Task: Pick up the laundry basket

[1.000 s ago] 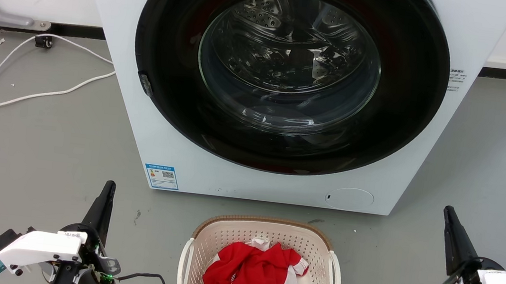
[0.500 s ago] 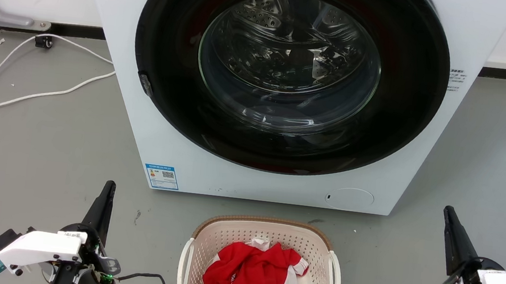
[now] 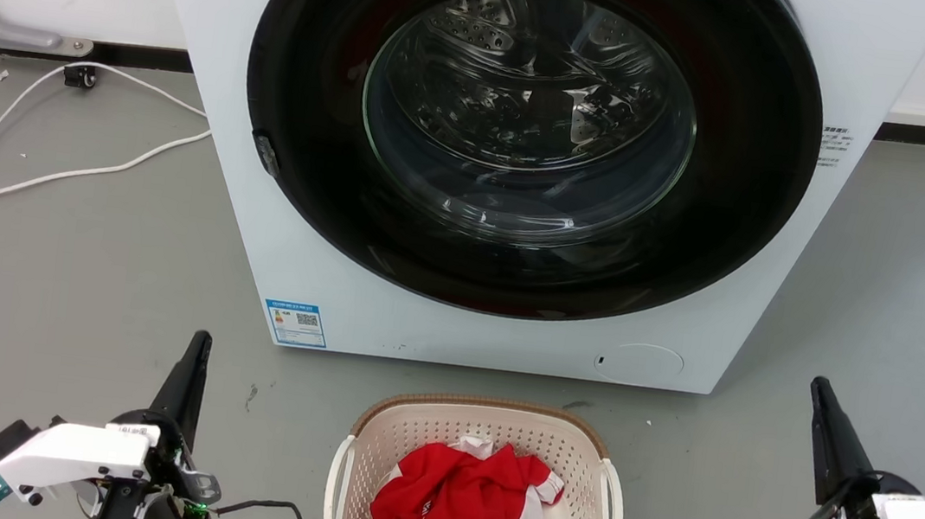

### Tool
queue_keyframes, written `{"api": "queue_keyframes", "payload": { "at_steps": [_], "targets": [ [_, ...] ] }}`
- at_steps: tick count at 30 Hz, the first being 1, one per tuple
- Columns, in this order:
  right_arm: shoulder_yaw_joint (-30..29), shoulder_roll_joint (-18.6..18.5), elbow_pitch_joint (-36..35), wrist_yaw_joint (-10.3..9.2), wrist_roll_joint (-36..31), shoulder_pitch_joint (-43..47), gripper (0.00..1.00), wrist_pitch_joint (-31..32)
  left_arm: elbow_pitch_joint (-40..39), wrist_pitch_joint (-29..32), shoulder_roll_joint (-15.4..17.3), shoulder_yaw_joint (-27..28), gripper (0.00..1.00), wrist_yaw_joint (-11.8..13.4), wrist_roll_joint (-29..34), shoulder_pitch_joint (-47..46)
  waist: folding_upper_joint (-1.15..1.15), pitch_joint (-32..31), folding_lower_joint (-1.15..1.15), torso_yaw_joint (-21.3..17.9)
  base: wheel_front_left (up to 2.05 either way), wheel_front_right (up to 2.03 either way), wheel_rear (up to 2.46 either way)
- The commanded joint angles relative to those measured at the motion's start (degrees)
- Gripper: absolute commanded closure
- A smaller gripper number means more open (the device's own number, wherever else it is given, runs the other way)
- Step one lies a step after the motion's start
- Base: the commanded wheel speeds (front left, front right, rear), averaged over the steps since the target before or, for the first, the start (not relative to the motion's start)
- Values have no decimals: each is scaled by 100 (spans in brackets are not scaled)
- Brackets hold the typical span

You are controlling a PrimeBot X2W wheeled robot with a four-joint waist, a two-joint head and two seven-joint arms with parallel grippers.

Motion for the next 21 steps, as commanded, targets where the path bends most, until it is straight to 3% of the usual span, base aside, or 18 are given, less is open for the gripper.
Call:
{"api": "queue_keyframes", "payload": {
  "at_steps": [1, 9, 21],
  "targets": [
    [0, 0, 4, 0, -1, 1, 0, -1, 4, -2, 0, -2, 0, 0, 1, 0, 0, 0, 0, 0, 0, 0, 0],
    [70, 4, 19, 1, -127, 70, 0, -174, 64, -174, -14, -231, 0, 0, 82, -3, 0, 4, 0, 0, 0, 0, 0],
    [165, -9, -369, 2, -1748, 123, 0, -551, -208, -551, -10, -537, 0, 0, 1361, -81, 0, 3, 0, 6, 0, 0, 0]
  ]
}}
